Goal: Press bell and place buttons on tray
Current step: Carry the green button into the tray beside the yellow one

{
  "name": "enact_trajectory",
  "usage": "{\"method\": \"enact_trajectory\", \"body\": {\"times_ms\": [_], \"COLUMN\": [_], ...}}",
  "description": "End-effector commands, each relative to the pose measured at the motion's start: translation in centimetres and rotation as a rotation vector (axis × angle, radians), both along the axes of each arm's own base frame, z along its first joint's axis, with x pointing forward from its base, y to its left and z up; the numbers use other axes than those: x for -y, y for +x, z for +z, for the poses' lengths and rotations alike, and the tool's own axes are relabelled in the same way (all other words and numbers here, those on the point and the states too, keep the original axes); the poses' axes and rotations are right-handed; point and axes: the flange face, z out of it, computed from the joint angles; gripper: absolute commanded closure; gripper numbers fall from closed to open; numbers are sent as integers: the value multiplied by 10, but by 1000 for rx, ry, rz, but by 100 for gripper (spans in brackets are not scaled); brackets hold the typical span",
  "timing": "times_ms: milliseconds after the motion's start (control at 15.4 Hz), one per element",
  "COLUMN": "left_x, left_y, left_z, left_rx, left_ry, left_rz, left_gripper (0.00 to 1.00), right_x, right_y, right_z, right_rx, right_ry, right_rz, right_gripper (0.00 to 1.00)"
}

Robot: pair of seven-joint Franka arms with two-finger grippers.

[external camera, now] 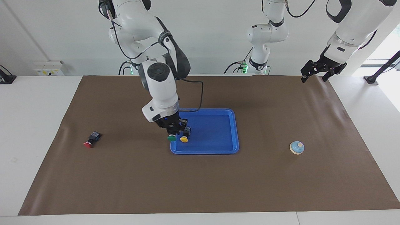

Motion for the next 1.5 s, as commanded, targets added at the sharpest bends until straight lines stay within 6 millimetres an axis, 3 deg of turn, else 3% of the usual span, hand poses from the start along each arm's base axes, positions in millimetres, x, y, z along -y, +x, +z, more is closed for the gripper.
{"method": "enact_trajectory", "body": {"times_ms": [0,195,391,716,977,1042,1107,1302,1432], "left_x": [0,0,0,0,0,0,0,0,0], "left_y": [-4,-4,-3,-4,-4,-4,-4,-4,-4], "left_z": [4,4,4,4,4,4,4,4,4], "left_rx": [-6,-6,-4,-6,-6,-6,-6,-6,-6], "left_ry": [-9,-9,-9,-9,-9,-9,-9,-9,-9], "left_rz": [2,2,2,2,2,2,2,2,2], "left_gripper": [0,0,0,0,0,0,0,0,0], "right_x": [-39,-60,-60,-68,-72,-73,-74,-76,-74], "right_y": [-15,-26,-31,-54,-61,-62,-63,-59,-50], "right_z": [-21,-54,-81,-99,-101,-101,-101,-92,-74], "right_rx": [-10,3,25,16,10,11,9,1,-19], "right_ry": [3,11,22,16,16,15,15,12,-2], "right_rz": [4,31,39,64,48,52,51,-2,-15], "right_gripper": [100,100,100,100,100,58,1,0,0]}}
